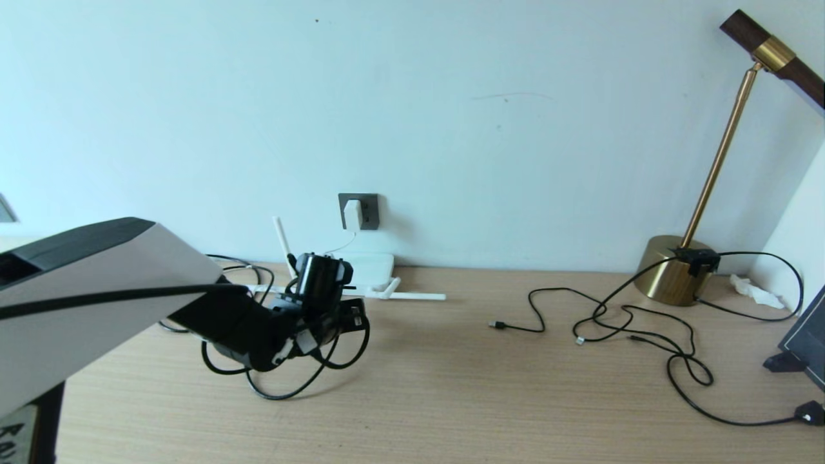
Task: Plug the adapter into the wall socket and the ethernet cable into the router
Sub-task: Align cable and router interface
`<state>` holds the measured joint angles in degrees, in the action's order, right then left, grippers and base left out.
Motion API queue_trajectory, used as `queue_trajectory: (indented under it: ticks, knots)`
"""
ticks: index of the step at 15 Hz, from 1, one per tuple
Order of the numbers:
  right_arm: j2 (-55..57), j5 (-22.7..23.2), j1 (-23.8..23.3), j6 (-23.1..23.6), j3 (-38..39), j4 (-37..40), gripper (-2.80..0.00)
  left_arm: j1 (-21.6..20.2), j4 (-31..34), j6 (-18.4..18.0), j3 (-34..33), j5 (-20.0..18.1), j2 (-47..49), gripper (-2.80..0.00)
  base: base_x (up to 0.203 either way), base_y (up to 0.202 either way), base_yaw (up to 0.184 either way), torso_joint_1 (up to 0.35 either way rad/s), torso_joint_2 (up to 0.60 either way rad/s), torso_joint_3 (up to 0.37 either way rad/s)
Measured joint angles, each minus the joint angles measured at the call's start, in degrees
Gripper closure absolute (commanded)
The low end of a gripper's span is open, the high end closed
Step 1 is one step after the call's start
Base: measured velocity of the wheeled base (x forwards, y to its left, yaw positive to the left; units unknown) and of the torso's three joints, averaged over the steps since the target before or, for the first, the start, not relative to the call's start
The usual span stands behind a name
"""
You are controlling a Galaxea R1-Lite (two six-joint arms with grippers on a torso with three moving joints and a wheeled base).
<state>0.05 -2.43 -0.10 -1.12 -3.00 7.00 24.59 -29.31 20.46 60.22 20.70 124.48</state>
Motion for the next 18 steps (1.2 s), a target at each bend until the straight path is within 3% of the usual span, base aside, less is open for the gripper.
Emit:
queue_trajectory:
  ticks: [9, 13, 18]
  knots:
    - [0.0, 0.0, 0.0, 0.0, 0.0, 0.0, 0.00, -0.1, -3.3, -0.1, 1.0, 0.0, 2.9, 0.00, 0.000, 0.000, 0.000, 0.000, 0.00, 0.000]
    - [0.0, 0.0, 0.0, 0.0, 0.0, 0.0, 0.00, -1.7, -6.1, -6.2, 1.2, 0.0, 3.2, 0.00, 0.000, 0.000, 0.000, 0.000, 0.00, 0.000]
    - [0.0, 0.0, 0.0, 0.0, 0.0, 0.0, 0.00, -2.5, -6.2, -7.8, 0.7, -0.2, 2.8, 0.00, 0.000, 0.000, 0.000, 0.000, 0.00, 0.000]
